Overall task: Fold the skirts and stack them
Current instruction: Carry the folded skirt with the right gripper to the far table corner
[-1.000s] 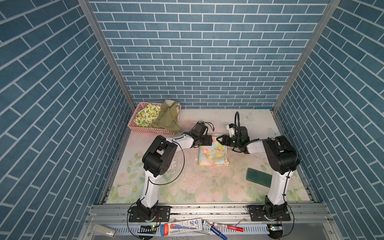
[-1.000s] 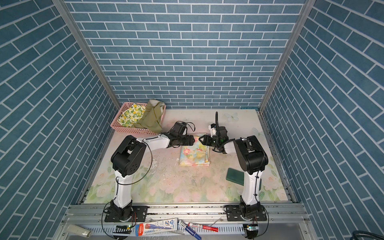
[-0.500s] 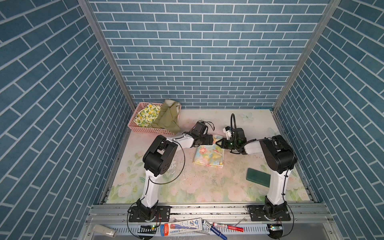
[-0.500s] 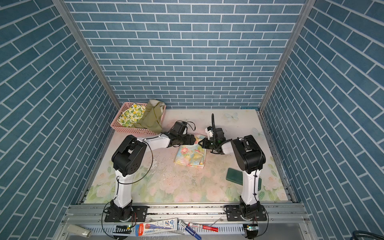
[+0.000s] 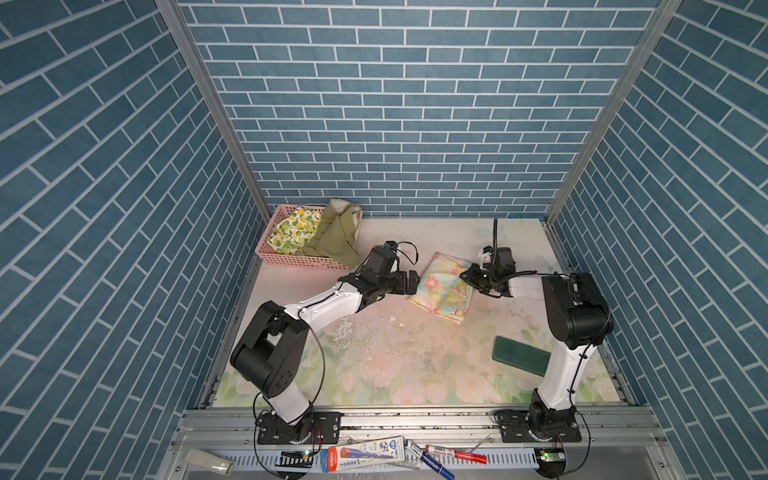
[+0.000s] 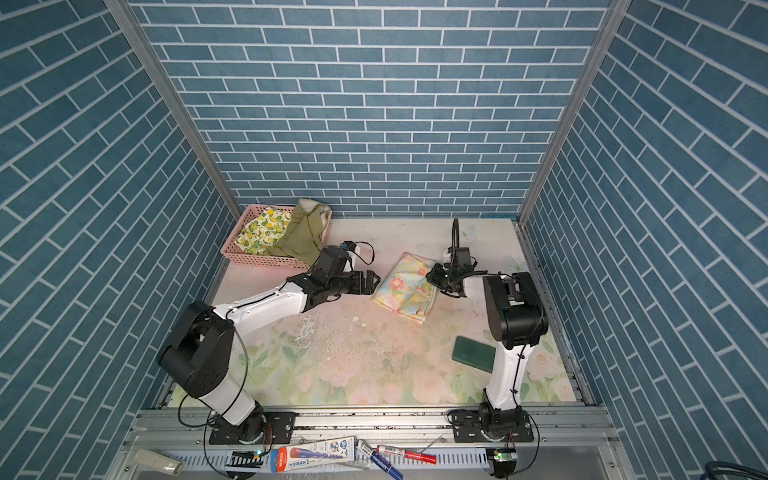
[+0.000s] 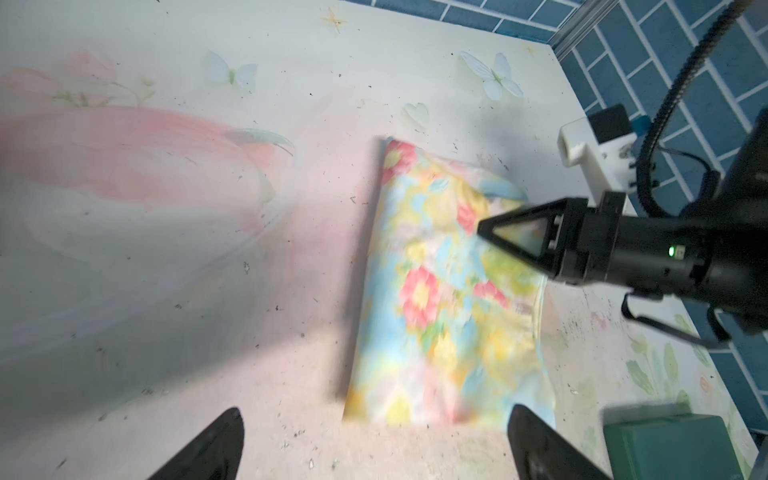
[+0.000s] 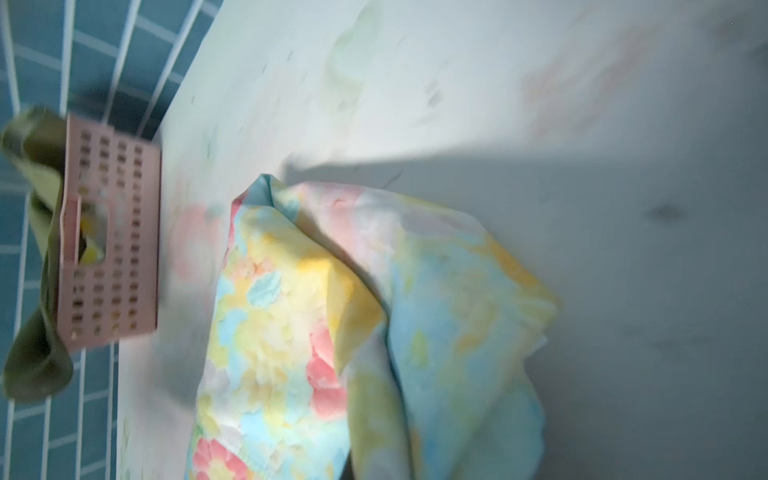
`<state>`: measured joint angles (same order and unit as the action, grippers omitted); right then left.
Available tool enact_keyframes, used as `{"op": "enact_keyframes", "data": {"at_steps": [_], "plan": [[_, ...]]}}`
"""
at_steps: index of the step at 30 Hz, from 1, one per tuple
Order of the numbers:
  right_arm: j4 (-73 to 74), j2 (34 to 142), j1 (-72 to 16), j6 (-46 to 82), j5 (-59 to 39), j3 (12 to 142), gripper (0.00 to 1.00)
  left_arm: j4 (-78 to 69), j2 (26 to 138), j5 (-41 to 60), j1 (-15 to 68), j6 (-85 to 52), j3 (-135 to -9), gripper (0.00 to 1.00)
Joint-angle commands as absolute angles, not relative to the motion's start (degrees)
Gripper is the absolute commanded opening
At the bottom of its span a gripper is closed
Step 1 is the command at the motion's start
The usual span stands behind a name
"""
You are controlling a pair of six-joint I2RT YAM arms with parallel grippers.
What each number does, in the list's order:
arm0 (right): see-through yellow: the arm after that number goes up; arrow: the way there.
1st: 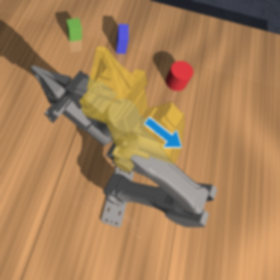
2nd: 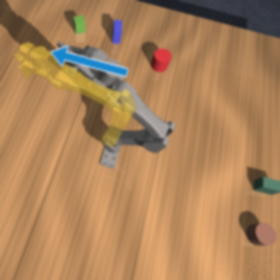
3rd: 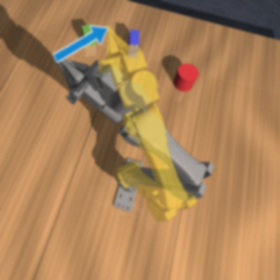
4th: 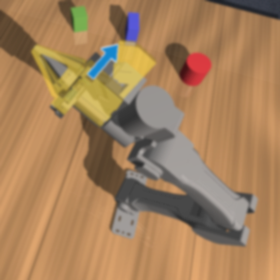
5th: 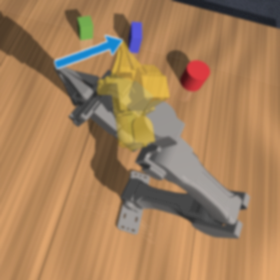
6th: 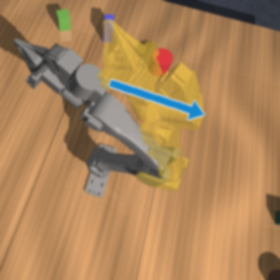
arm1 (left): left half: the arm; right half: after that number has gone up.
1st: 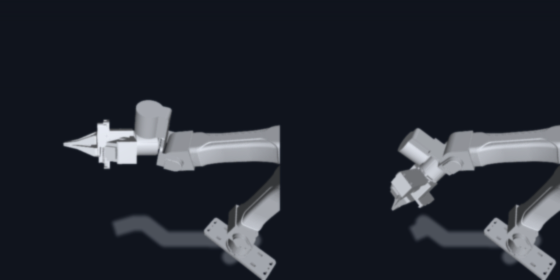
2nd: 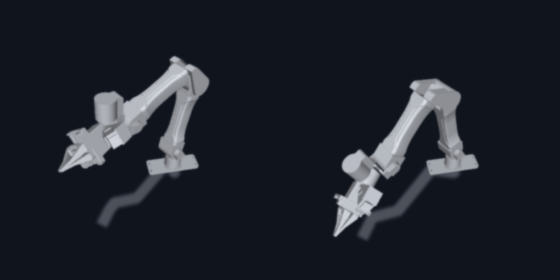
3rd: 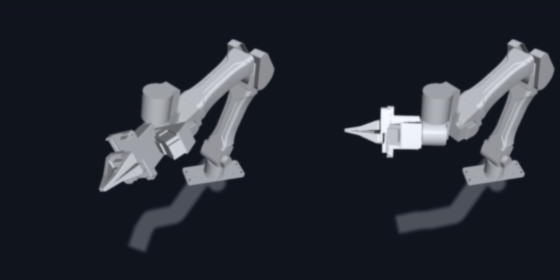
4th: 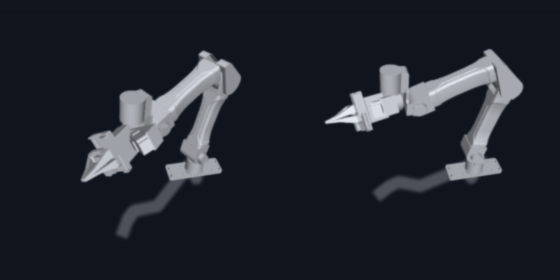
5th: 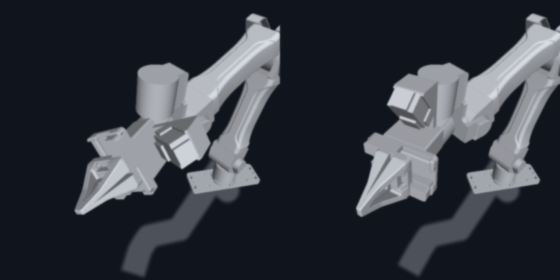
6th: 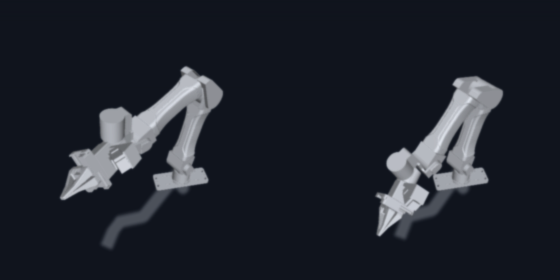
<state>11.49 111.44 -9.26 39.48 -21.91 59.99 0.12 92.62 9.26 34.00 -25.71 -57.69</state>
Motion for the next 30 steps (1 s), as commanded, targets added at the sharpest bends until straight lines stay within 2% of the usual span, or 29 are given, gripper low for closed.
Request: {"op": "enact_keyframes", "data": {"at_steps": [1, 10, 19, 23, 30], "plan": [[7.84, 109.96, -4.86, 43.9, -15.14, 66.39, 0.0, -2.96, 90.78, 8.4, 33.92, -24.08, -52.99, 1.0], [6.57, 119.16, 4.65, 49.39, -5.72, 81.94, 0.0, -11.65, 91.92, 11.57, 34.3, -25.34, -47.74, 1.0], [1.17, 130.47, 7.72, 57.38, 1.04, 96.97, 0.0, -14.78, 94.42, 14.59, 34.39, -27.21, -47.76, 1.0], [-1.11, 132.59, 8.31, 60.24, 1.88, 100.15, 0.0, -14.78, 93.59, 13.58, 34.37, -26.98, -47.16, 1.0], [-0.82, 132.77, 8.66, 66.01, 4.69, 98.37, 0.0, -14.92, 93.78, 13.67, 34.37, -27.5, -47.29, 1.0]]}}
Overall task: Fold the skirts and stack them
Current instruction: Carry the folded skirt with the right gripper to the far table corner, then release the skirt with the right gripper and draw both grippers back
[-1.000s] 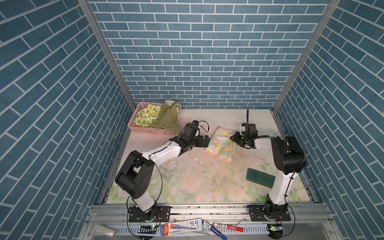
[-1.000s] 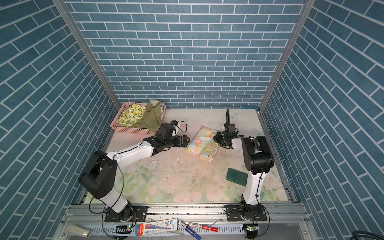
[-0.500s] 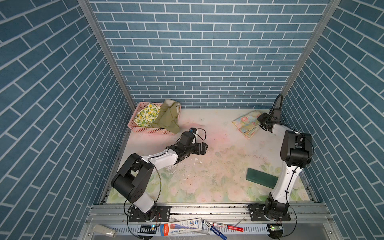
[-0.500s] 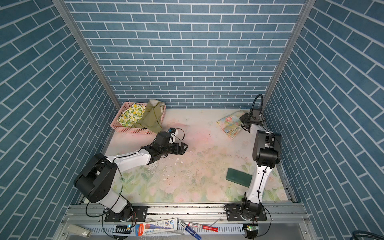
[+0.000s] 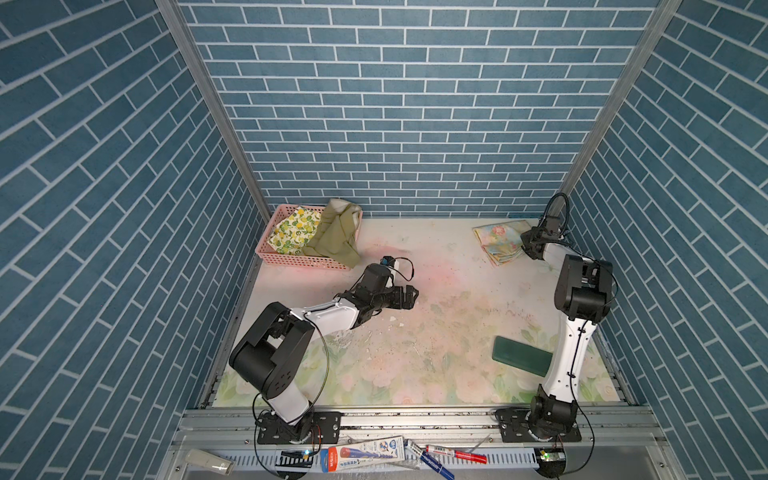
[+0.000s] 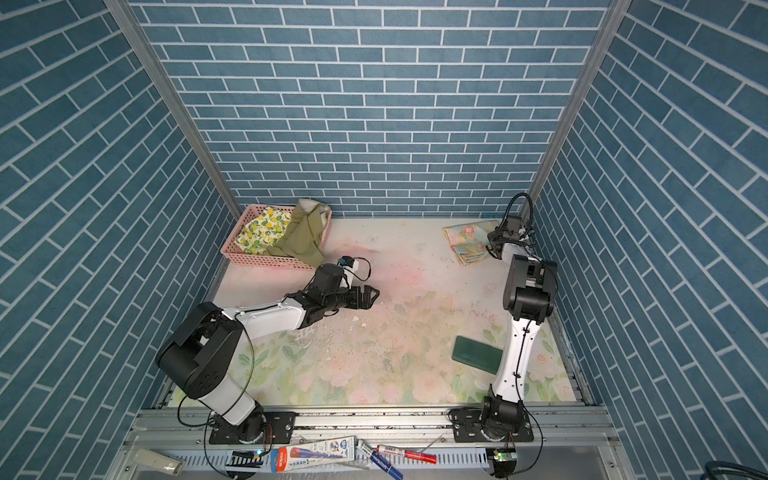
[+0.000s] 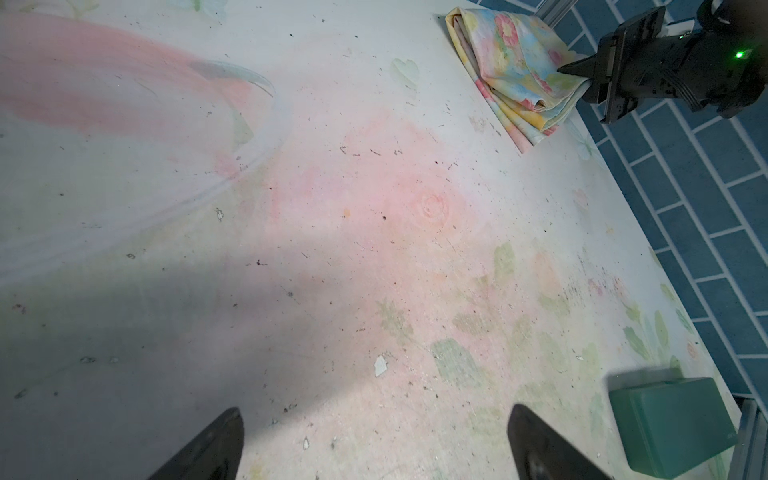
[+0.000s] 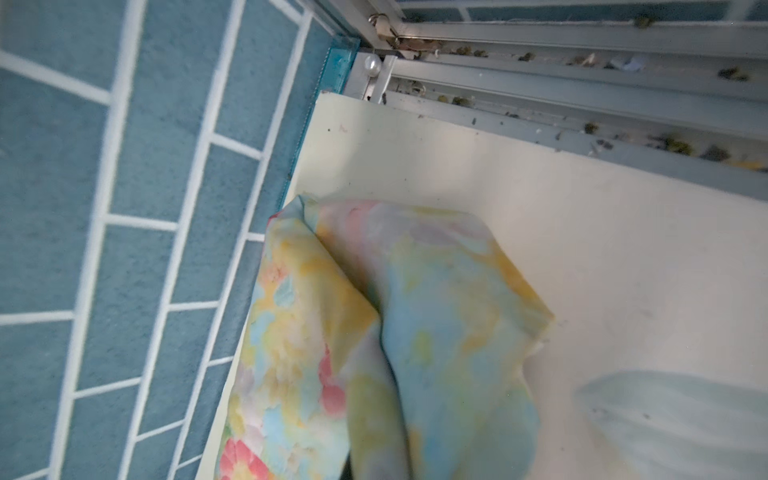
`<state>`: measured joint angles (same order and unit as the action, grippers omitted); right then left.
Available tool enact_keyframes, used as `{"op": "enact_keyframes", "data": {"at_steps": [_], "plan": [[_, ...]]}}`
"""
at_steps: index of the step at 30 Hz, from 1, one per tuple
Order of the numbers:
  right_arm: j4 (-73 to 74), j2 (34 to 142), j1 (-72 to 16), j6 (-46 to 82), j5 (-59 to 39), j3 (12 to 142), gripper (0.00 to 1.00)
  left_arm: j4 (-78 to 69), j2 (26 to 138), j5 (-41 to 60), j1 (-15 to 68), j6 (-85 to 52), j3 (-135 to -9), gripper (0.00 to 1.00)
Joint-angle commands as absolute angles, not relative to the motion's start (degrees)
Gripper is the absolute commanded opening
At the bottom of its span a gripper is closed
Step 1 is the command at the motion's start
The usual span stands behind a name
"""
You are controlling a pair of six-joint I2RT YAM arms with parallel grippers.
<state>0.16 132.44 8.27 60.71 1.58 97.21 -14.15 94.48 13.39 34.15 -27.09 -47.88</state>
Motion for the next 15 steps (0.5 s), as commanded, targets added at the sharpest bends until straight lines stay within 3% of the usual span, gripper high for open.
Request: {"op": "enact_keyframes", "data": {"at_steps": [1, 15], "plan": [[-0.35, 132.65, 8.68, 67.06, 5.08, 97.64, 0.0, -15.02, 93.62, 13.62, 34.37, -27.54, -47.12, 1.0], [-2.8, 132.48, 7.36, 72.87, 6.72, 96.18, 0.0, -16.46, 92.9, 12.63, 34.39, -28.49, -45.93, 1.0]]}}
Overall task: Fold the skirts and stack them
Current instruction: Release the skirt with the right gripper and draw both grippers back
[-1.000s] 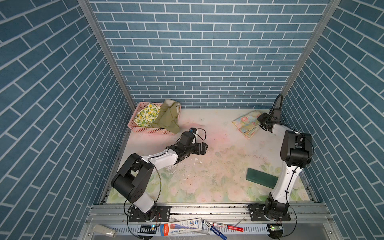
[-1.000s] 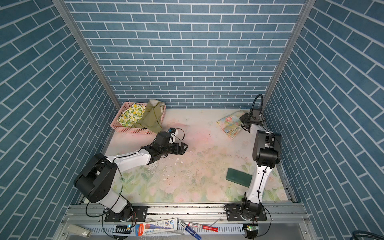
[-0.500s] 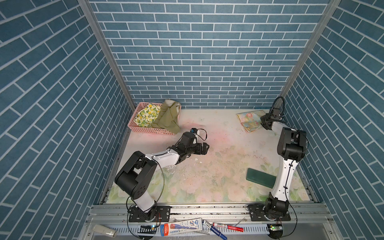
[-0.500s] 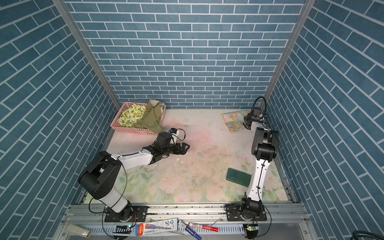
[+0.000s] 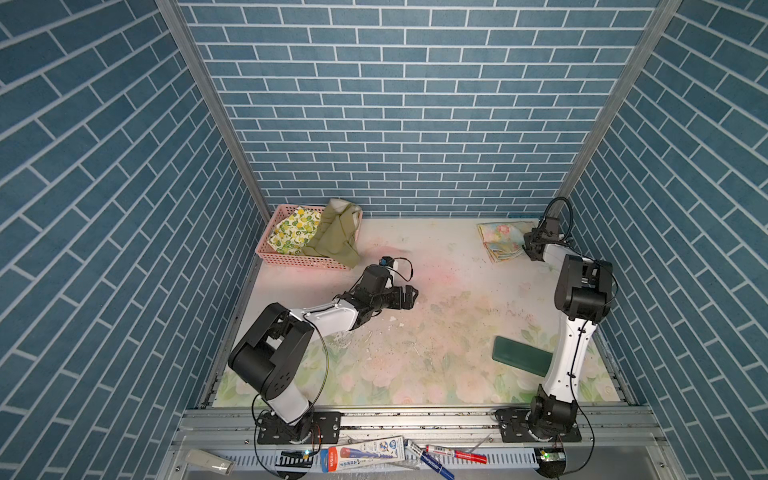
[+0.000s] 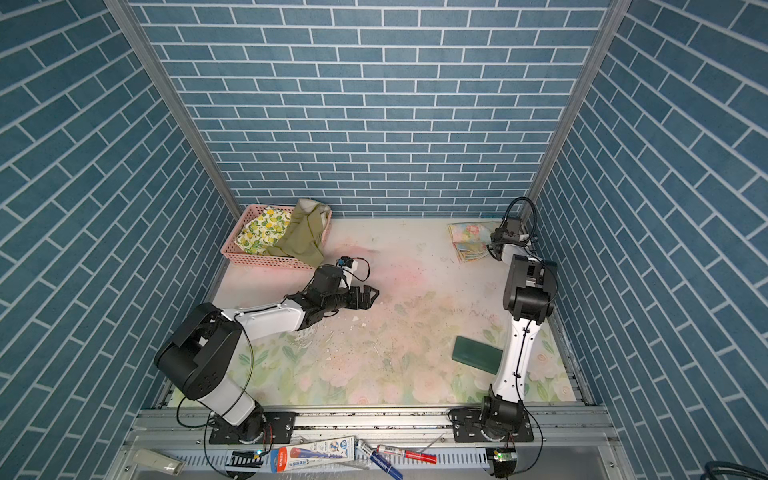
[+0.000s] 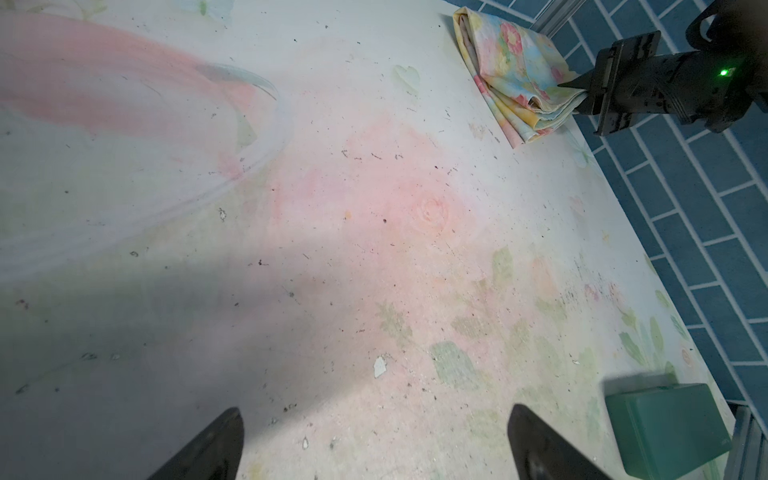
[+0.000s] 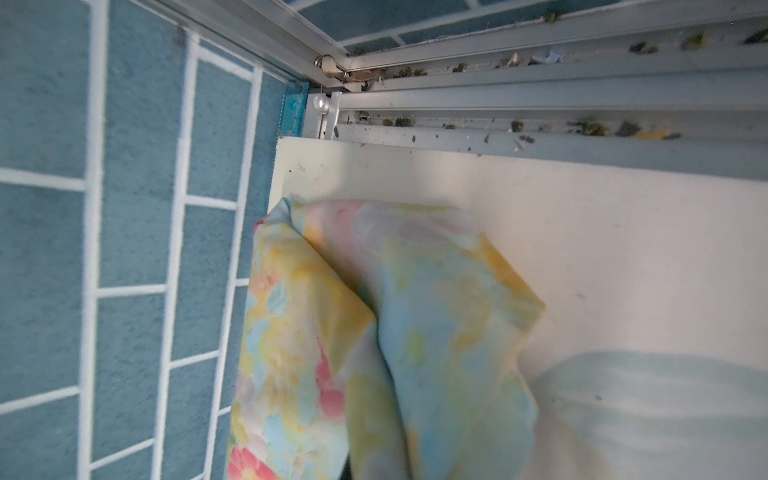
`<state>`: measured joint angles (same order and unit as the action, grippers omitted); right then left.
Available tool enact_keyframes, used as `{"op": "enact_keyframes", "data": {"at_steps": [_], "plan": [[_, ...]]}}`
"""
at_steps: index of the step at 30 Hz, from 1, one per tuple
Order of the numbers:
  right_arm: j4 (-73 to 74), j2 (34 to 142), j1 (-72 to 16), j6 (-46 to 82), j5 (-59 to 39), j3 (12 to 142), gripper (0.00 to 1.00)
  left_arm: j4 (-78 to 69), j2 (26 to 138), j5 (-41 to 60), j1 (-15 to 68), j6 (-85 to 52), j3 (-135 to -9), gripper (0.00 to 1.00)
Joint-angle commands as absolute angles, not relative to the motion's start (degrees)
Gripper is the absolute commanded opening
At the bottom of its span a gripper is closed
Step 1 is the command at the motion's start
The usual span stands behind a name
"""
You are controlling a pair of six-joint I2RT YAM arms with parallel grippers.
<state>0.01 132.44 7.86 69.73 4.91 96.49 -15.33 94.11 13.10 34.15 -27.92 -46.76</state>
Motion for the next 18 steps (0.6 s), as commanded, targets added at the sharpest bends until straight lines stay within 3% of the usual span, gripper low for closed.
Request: {"op": "enact_keyframes", "data": {"at_steps": [1, 2, 3, 6, 7, 9, 18], "plan": [[-4.0, 132.49, 7.38, 72.57, 6.36, 96.64, 0.0, -16.54, 93.02, 12.66, 34.39, -28.56, -45.88, 1.0], [-5.25, 132.37, 7.43, 72.36, 6.06, 97.07, 0.08, -16.68, 92.96, 12.74, 34.37, -28.73, -45.83, 1.0], [-6.76, 132.05, 7.34, 71.88, 5.87, 97.26, 0.26, -16.78, 92.95, 12.66, 34.37, -28.83, -45.74, 1.0], [-10.82, 129.95, 7.46, 70.0, 5.67, 96.47, 0.61, -16.36, 92.98, 12.58, 34.42, -28.83, -45.96, 1.0], [-12.53, 128.83, 7.56, 69.23, 6.02, 96.07, 0.77, -16.03, 93.06, 12.48, 34.38, -28.89, -46.1, 1.0], [-14.84, 126.51, 7.6, 67.36, 6.7, 94.66, 0.95, -15.14, 93.16, 12.27, 34.44, -29.35, -46.69, 1.0], [-24.41, 114.56, 8.79, 54.01, 10.79, 87.58, 0.99, 0.27, 88.36, 3.82, 34.38, -27.88, -52.64, 1.0]]}}
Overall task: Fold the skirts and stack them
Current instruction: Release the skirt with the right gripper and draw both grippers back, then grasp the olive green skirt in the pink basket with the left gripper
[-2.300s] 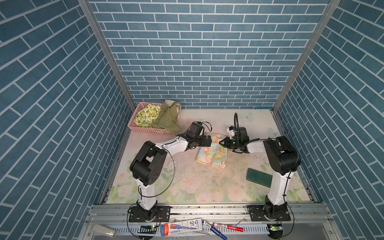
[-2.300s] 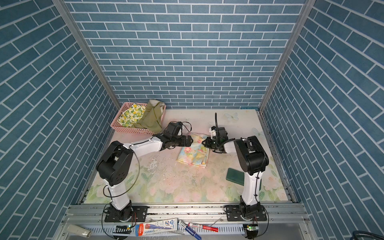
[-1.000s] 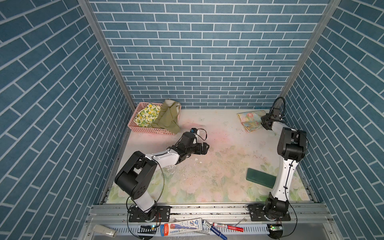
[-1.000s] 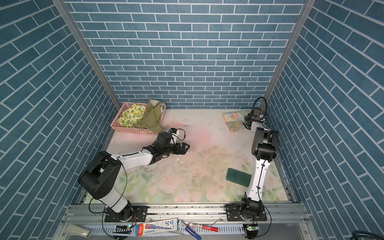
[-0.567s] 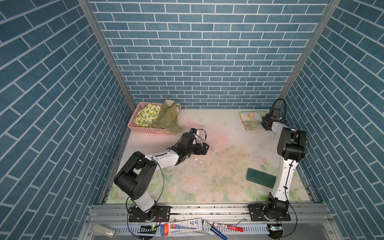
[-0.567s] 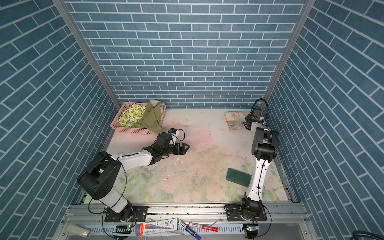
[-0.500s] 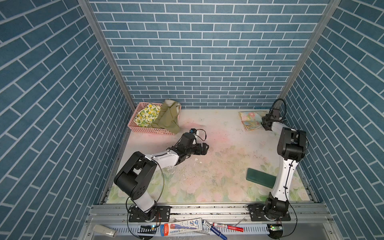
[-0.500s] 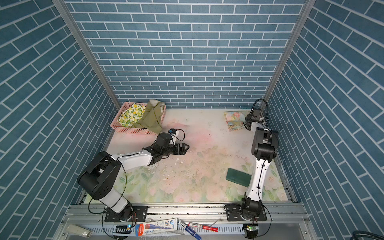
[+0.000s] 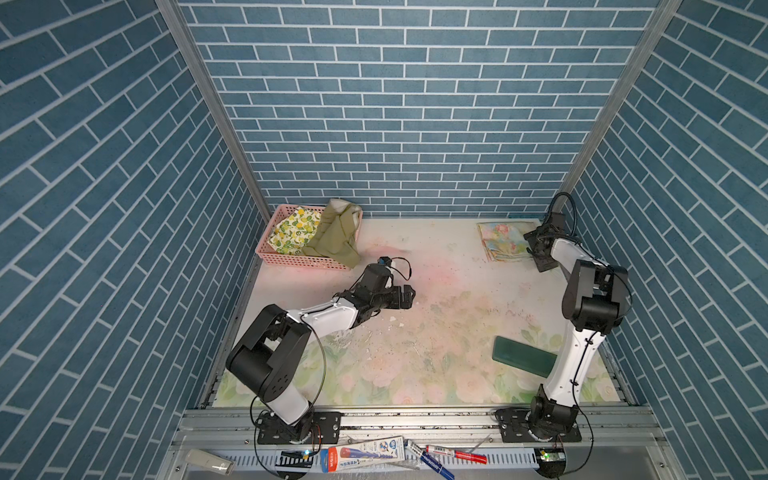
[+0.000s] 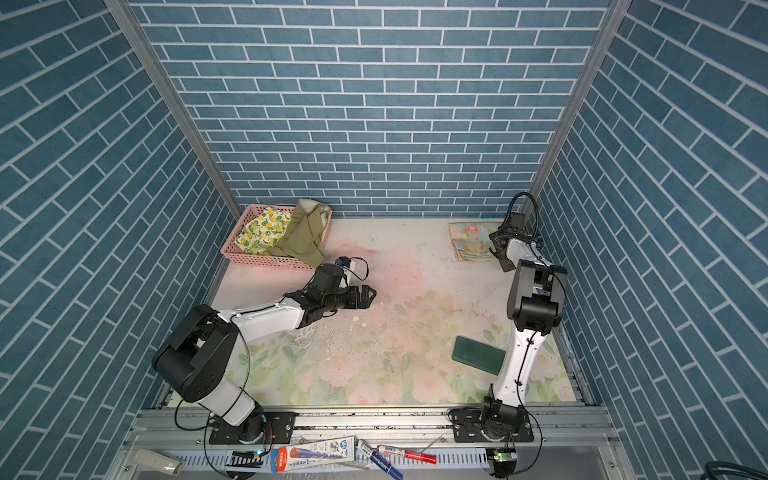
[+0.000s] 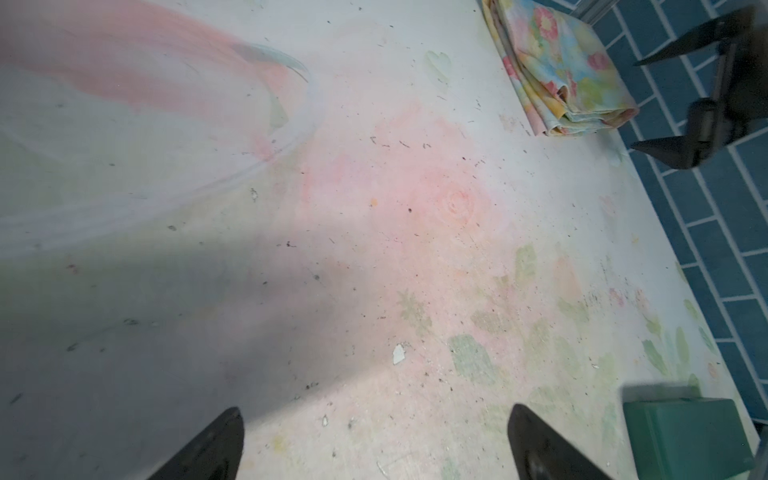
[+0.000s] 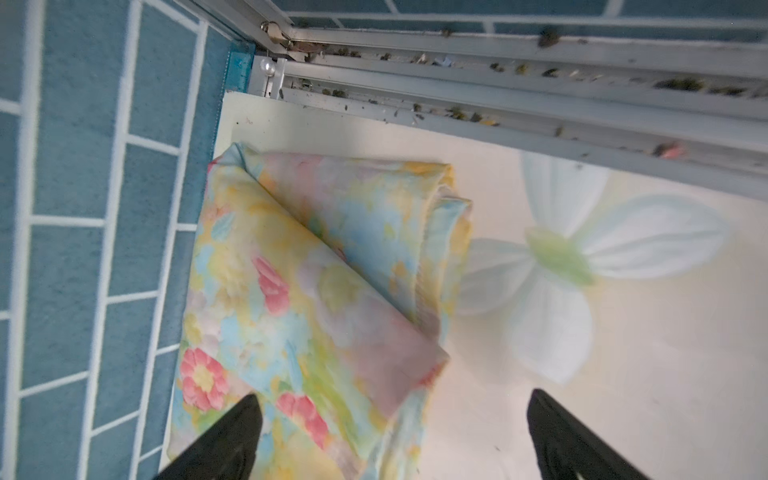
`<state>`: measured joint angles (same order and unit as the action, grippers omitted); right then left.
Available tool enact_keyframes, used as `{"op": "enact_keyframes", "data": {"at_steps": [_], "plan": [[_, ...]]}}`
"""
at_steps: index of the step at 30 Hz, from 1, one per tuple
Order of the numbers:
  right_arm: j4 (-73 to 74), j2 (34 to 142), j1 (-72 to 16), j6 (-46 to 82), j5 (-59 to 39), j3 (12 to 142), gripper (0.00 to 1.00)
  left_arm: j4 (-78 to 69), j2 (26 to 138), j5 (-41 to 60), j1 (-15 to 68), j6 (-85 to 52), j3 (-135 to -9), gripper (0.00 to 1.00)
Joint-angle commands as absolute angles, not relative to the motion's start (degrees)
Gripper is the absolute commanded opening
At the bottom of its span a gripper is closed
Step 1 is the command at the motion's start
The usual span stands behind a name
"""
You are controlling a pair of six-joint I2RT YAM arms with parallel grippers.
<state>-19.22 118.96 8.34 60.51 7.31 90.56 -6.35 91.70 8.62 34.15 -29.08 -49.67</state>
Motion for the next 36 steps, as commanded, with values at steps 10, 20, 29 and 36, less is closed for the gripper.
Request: {"op": "enact_keyframes", "data": {"at_steps": [10, 20, 29, 36], "plan": [[-12.36, 95.01, 1.4, 33.62, 12.74, 68.63, 0.99, 10.97, 84.67, -3.44, 34.54, -23.44, -63.4, 1.0], [-3.95, 85.13, -15.41, 20.51, 8.59, 54.29, 0.89, 37.12, 97.35, -21.32, 25.9, -16.04, -92.13, 0.99], [-1.83, 79.39, -22.94, 13.05, 2.08, 48.49, 0.79, 46.23, 112.36, -26.14, 15.78, -11.02, -108.72, 0.95], [4.91, 75.93, -30.95, 3.17, 1.93, 44.25, 0.79, 49.11, 120.98, -16.62, 9.33, -13.05, -118.71, 0.93]]}}
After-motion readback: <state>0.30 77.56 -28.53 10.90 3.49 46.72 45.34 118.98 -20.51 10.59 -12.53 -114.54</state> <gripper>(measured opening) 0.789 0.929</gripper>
